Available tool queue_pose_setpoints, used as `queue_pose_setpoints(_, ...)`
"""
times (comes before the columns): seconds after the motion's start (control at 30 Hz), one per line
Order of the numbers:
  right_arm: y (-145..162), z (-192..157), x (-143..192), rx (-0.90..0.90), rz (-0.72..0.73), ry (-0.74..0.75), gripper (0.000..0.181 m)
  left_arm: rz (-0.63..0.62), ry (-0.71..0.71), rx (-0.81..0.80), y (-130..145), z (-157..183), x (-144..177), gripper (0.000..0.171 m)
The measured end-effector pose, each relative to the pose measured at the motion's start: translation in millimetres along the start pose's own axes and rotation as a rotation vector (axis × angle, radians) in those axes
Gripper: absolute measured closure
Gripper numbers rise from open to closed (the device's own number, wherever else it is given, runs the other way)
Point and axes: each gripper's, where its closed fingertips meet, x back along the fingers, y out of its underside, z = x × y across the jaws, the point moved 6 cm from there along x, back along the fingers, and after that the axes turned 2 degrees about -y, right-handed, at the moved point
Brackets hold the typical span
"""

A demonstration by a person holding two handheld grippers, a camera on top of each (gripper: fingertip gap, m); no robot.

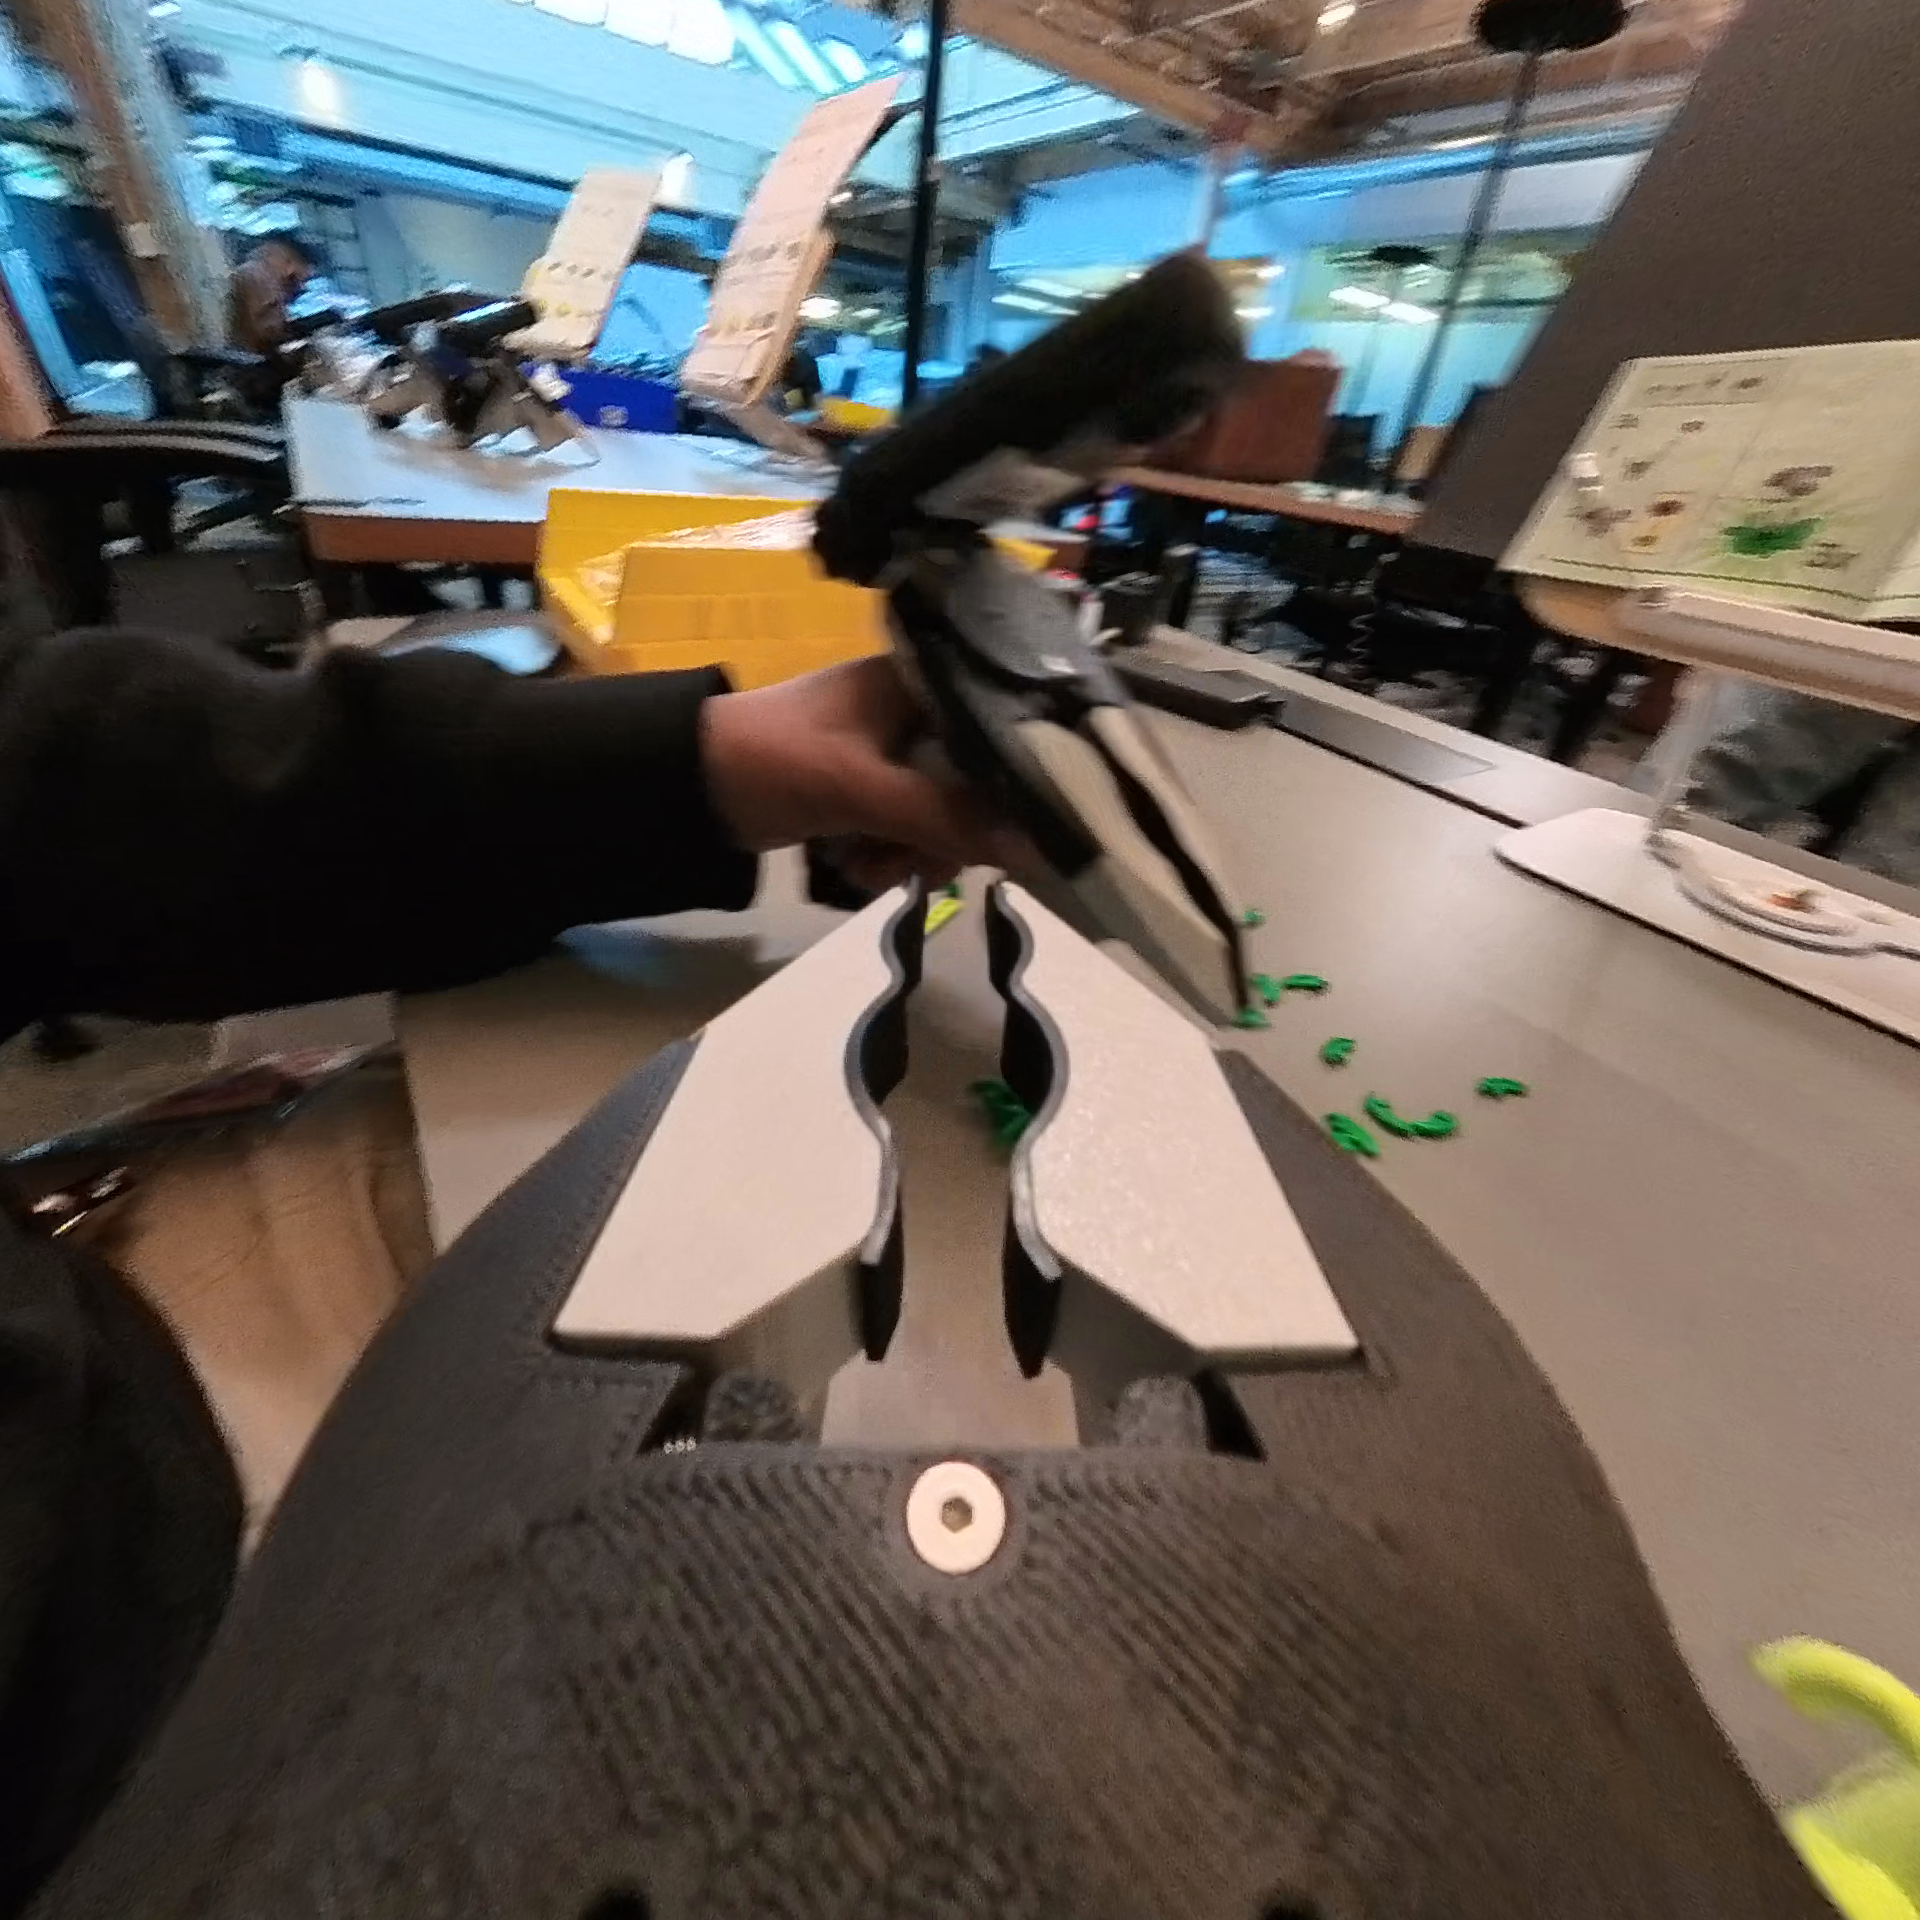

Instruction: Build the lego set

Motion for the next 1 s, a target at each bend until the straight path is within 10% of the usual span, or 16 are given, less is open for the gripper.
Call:
queue_pose_setpoints(0.27, -5.4, 22.3, 14.3, -0.093, 0.109, 0.124, 0.168, 0.372, 0.007, -0.011, -9.0, 55.3, 48.9, 0.167)
queue_pose_setpoints(1.0, -4.4, 26.0, 12.1, -0.616, 0.263, -0.219, 0.171, 0.462, -0.07, -0.194, -11.0, 98.7, 55.1, 0.167)
